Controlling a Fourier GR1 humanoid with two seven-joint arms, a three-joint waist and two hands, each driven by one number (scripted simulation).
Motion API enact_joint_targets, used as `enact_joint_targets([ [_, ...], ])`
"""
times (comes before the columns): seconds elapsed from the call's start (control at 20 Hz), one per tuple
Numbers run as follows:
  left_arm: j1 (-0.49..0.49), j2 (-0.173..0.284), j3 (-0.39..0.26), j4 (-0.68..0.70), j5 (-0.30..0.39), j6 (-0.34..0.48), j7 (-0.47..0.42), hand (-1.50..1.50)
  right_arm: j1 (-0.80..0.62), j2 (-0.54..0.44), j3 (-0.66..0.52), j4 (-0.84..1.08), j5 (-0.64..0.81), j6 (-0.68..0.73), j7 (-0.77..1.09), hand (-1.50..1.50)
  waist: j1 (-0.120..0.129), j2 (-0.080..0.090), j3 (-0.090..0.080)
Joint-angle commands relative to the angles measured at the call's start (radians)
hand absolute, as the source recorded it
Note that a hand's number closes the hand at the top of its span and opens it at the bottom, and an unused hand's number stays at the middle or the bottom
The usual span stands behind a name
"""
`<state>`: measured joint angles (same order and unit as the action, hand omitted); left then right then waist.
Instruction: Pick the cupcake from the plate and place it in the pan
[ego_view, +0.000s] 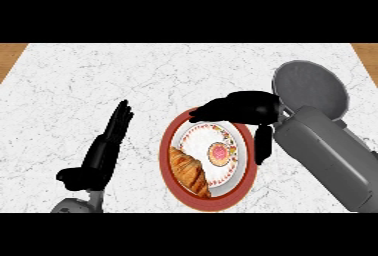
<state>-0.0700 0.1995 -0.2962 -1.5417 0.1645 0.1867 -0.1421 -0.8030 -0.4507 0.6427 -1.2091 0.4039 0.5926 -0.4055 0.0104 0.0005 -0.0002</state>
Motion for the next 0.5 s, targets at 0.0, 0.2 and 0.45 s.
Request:
enact_joint_targets([
  [0.0,0.001,-0.010,0.013,-0.003,-0.012,0.005,0.019,0.00,0.081,0.033,0.066,-0.049,0.129,-0.047,0.027,-1.50,-0.008,-0.001,0.000],
  [0.2,0.004,-0.013,0.028,0.036,-0.028,-0.037,-0.014,0.00,0.094,0.053,0.023,-0.084,0.184,0.031,0.060,-1.50,-0.008,-0.001,0.000],
  [0.45,0.064,-0.019,0.038,-0.093,-0.022,-0.043,0.039,0.00,0.158,0.098,-0.038,-0.121,0.234,0.061,0.099,-1.50,-0.006,-0.002,0.000],
])
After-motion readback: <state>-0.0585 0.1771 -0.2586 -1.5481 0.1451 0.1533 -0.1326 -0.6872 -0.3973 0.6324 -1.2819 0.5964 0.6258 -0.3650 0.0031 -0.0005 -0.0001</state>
